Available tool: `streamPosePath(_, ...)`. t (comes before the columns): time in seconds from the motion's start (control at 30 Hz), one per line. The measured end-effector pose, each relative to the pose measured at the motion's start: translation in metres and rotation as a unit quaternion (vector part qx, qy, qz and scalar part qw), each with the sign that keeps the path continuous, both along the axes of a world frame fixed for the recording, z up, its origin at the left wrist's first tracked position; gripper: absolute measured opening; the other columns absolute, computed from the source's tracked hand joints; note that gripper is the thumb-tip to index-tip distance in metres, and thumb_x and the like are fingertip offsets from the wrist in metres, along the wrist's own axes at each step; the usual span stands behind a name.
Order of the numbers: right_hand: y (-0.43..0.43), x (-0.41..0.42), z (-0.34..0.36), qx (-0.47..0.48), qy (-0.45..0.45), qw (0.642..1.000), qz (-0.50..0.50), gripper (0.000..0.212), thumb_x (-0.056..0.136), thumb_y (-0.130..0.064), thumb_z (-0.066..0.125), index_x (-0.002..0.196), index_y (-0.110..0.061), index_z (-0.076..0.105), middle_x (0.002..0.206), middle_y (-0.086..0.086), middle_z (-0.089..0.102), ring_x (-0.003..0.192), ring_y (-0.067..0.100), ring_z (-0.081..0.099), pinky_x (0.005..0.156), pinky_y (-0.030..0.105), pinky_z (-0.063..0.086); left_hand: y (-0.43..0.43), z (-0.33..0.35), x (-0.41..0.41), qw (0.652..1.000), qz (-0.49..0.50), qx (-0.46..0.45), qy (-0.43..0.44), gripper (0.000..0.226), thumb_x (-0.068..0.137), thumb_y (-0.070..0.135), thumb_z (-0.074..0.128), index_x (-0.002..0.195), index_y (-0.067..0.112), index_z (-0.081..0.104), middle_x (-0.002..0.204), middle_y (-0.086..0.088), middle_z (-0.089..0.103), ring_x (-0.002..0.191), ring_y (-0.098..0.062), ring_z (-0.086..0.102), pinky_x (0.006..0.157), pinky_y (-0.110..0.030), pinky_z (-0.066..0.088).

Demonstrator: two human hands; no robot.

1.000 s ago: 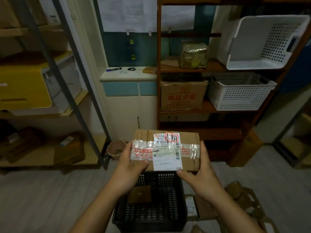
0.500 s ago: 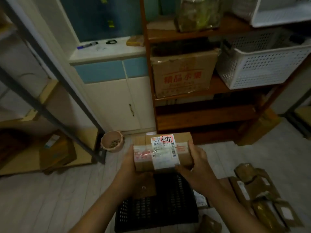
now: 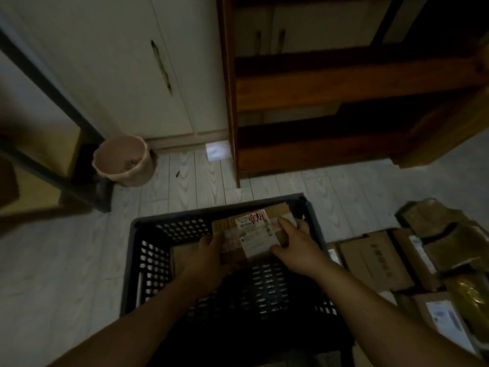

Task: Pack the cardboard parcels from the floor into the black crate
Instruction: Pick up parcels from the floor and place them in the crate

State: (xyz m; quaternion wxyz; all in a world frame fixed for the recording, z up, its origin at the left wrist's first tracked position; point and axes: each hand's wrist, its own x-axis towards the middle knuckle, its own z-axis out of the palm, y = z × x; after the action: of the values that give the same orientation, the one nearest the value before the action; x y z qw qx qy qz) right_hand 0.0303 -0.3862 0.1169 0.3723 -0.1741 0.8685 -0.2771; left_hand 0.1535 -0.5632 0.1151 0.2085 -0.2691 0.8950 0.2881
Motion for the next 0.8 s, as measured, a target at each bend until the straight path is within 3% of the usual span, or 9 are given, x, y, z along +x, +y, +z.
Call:
streamPosePath(0.1,-0.007,-0.011,-0.078,0.048,0.001,0.999,0.019,0.078,0.08,-0.044,0.069,0.145,-0.033,0.026,0.142,0.009,0.022,0.129,0.026,0.04,0.102,0.021,0.032,0.005,-0.071,-0.008,0.997,-0.057,-0.053,-0.028,0.073,0.086,0.056,0.052,0.145,0.024,0.024,0.144,-0.008,0.037,0.126,-0.025,0.043,0.101,-0.032,0.036)
streamPosePath(0.23,-0.013,-0.023,-0.157,0.108,0.031,0.993,0.033,0.085,0.077,-0.049,0.07,0.145,-0.03,0.023,0.142,0.014,0.023,0.126,0.032,0.043,0.105,0.03,0.037,0.001,-0.155,-0.024,0.997,-0.059,0.015,-0.038,0.07,0.094,0.038,0.049,0.15,0.022,0.011,0.154,-0.009,0.019,0.135,-0.024,0.035,0.109,-0.03,0.028)
streamPosePath(0.33,-0.019,-0.029,-0.193,0.127,0.058,0.99,0.033,0.081,0.075,-0.048,0.071,0.14,-0.029,0.027,0.139,0.014,0.026,0.122,0.032,0.045,0.104,0.035,0.041,-0.006,-0.197,-0.034,0.996,-0.078,0.003,-0.048,0.071,0.095,0.037,0.047,0.15,0.024,0.005,0.156,-0.007,0.017,0.135,-0.023,0.034,0.109,-0.032,0.029)
streamPosePath(0.47,-0.028,-0.03,-0.221,0.11,0.067,0.992,0.011,0.073,0.075,-0.042,0.073,0.133,-0.028,0.031,0.133,0.012,0.028,0.115,0.03,0.047,0.097,0.037,0.046,-0.011,-0.235,-0.033,0.997,-0.065,-0.015,-0.026,0.075,0.089,0.043,0.054,0.149,0.025,0.012,0.157,-0.004,0.013,0.142,-0.023,0.02,0.117,-0.04,0.02)
streamPosePath(0.57,-0.028,-0.022,-0.228,0.115,0.067,0.991,0.007,0.075,0.078,-0.038,0.071,0.138,-0.03,0.027,0.135,0.012,0.025,0.119,0.031,0.043,0.101,0.04,0.044,-0.009,-0.24,-0.024,0.998,-0.052,0.01,-0.017,0.076,0.087,0.052,0.053,0.148,0.026,0.016,0.156,-0.003,0.015,0.141,-0.022,0.022,0.116,-0.042,0.021)
streamPosePath(0.7,-0.027,-0.018,-0.241,0.124,0.065,0.99,0.008,0.082,0.08,-0.041,0.067,0.144,-0.033,0.018,0.149,0.014,0.01,0.132,0.037,0.03,0.11,0.048,0.034,-0.011,-0.25,-0.021,0.994,-0.108,-0.023,-0.001,0.073,0.093,0.05,0.043,0.15,0.022,0.007,0.157,-0.007,0.013,0.144,-0.021,0.017,0.117,-0.035,0.014)
streamPosePath(0.8,-0.026,-0.023,-0.254,0.134,0.055,0.989,0.011,0.084,0.082,-0.039,0.066,0.148,-0.033,0.015,0.156,0.013,-0.003,0.14,0.039,0.021,0.114,0.051,0.029,-0.015,-0.262,-0.026,0.991,-0.118,-0.034,-0.051,0.081,0.088,0.061,0.042,0.15,0.028,0.0,0.159,-0.006,0.001,0.145,-0.028,0.005,0.118,-0.047,0.007)
